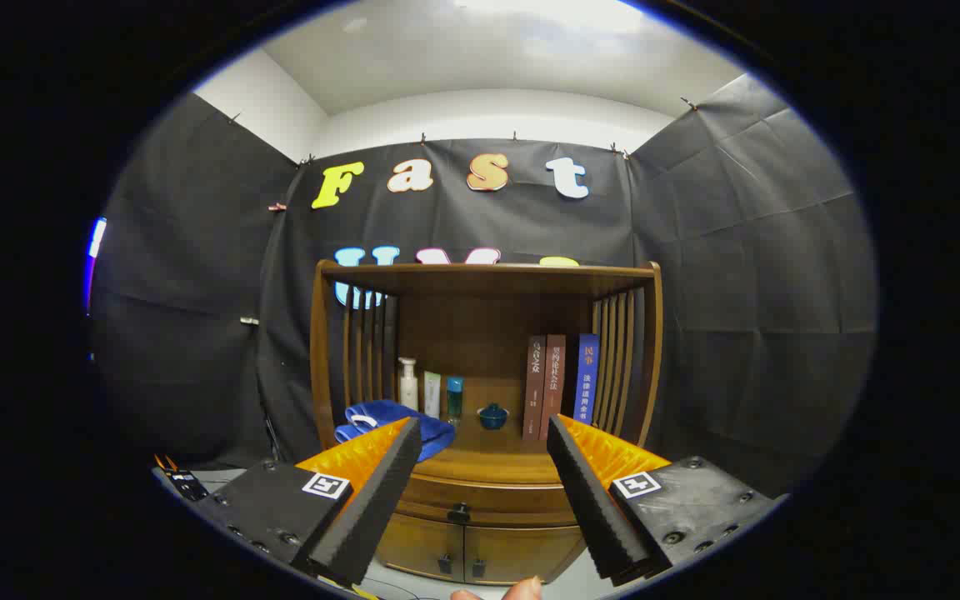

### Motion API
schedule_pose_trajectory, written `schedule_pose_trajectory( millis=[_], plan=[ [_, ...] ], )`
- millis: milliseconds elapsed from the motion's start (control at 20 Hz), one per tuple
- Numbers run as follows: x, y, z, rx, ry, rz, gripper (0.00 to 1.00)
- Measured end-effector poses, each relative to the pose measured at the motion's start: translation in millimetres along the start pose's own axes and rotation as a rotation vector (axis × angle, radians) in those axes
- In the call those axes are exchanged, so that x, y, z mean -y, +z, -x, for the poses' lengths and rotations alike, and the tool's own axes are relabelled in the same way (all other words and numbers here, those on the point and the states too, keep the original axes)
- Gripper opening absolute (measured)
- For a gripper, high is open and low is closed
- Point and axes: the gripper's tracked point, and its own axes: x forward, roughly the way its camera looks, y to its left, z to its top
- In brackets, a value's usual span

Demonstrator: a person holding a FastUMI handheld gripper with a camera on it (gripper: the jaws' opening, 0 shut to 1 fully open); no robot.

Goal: Pull open the drawer, take out the items inside it, and place them on the countertop above the cabinet.

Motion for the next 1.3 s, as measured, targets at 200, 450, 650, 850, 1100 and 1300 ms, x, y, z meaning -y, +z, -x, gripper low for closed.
schedule_pose_trajectory(
  millis=[200,450,650,850,1100,1300],
  plan=[
    [1.4,5.7,4.8,0.021,0.041,-0.019,0.99],
    [21.7,-5.4,-3.4,-0.008,0.022,-0.049,0.99],
    [34.5,-8.1,-8.8,-0.024,0.007,-0.066,0.98],
    [37.5,-26.5,-8.7,-0.063,-0.006,-0.108,0.98],
    [50.5,-26.6,-14.3,-0.053,-0.027,-0.088,0.98],
    [47.9,-28.0,-18.0,-0.040,-0.020,-0.081,0.98]
  ],
)
